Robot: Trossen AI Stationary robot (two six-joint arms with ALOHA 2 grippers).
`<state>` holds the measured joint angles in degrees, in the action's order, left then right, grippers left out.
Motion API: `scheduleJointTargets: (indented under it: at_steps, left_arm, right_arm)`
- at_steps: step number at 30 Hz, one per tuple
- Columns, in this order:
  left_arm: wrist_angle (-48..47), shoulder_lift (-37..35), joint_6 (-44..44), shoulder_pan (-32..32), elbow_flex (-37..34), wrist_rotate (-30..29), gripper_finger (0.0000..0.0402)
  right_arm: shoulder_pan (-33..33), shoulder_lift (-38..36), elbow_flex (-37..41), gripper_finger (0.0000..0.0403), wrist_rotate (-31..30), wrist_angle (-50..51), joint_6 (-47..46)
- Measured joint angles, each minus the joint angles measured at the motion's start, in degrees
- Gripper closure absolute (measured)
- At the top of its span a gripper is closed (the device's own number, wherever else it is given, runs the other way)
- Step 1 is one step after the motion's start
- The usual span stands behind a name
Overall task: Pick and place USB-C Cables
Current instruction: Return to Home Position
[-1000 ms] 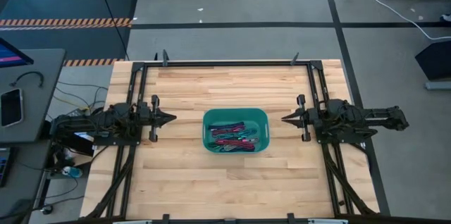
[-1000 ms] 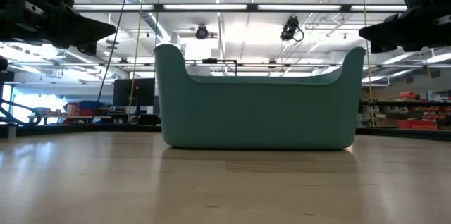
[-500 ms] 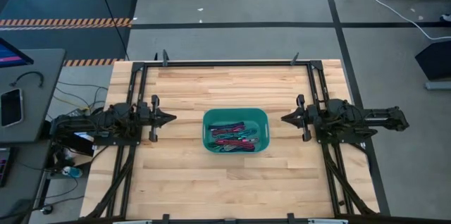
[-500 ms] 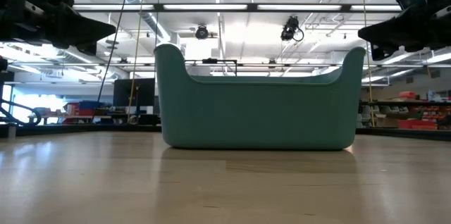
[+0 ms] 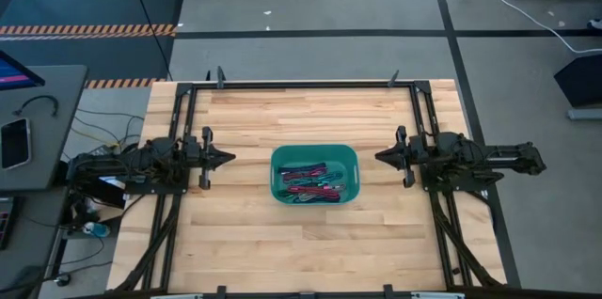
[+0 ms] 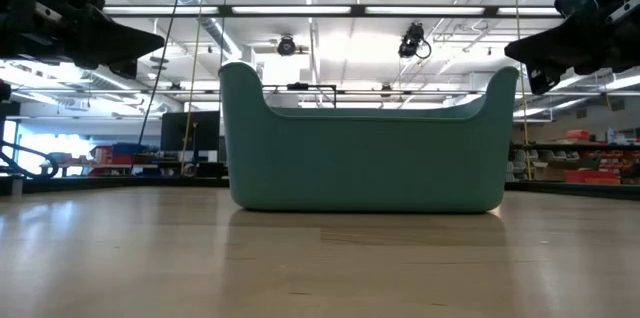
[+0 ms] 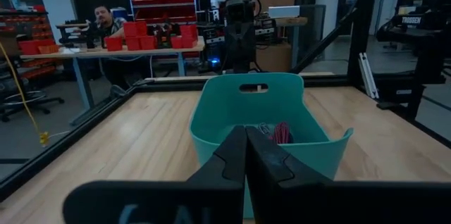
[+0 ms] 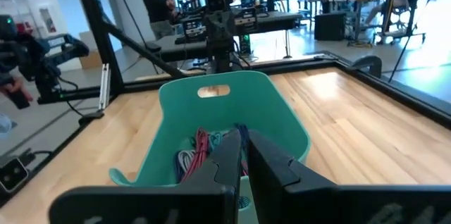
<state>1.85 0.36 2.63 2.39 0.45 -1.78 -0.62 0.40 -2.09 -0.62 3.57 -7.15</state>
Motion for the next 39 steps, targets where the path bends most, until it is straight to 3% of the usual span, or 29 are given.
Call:
scheduleJointTargets:
  at_steps: [39]
  left_arm:
    - [0.1, 0.0, -0.5, 0.0, 0.0, 0.0, 0.0395]
  right_arm:
    - [0.0, 0.0, 0.0, 0.0371, 0.2, 0.0, 1.3]
